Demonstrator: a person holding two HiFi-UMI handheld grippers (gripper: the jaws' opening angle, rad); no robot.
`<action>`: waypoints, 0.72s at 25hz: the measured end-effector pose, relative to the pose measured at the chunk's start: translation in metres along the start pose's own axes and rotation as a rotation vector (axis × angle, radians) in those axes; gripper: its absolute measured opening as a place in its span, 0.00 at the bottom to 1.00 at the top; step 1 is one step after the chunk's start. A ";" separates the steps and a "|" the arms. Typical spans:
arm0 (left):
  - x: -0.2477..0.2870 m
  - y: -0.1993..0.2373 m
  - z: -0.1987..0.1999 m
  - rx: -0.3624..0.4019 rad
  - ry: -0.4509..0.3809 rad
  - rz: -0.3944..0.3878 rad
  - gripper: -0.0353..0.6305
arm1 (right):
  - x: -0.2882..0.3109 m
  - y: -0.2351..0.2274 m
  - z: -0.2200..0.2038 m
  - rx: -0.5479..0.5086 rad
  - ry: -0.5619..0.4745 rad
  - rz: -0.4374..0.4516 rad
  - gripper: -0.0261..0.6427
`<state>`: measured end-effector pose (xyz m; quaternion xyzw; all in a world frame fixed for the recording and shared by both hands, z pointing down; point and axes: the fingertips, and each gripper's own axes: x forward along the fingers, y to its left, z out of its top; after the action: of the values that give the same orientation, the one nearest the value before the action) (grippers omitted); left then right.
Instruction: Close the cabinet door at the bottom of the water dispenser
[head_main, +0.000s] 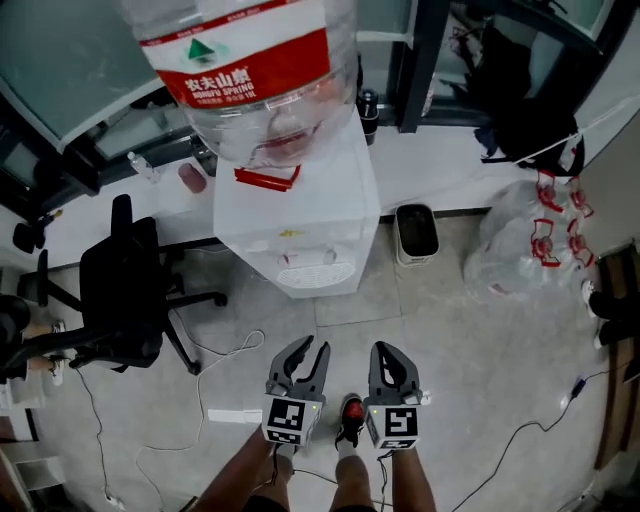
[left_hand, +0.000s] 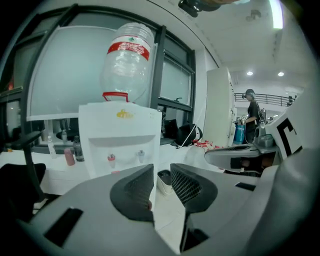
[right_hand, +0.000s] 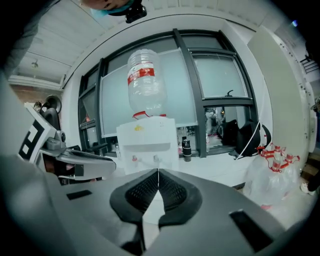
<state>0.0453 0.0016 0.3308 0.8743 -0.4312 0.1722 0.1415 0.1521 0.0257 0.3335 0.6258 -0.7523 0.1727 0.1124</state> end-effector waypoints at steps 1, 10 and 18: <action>-0.009 0.004 0.010 -0.003 -0.010 0.012 0.24 | -0.002 0.006 0.010 -0.005 -0.014 0.012 0.06; -0.089 0.032 0.111 0.015 -0.116 0.103 0.18 | -0.031 0.077 0.123 -0.089 -0.072 0.141 0.06; -0.154 0.044 0.181 0.037 -0.205 0.163 0.17 | -0.056 0.119 0.204 -0.110 -0.213 0.219 0.06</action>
<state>-0.0448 0.0128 0.1070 0.8518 -0.5098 0.1009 0.0660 0.0552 0.0132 0.1114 0.5478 -0.8320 0.0749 0.0467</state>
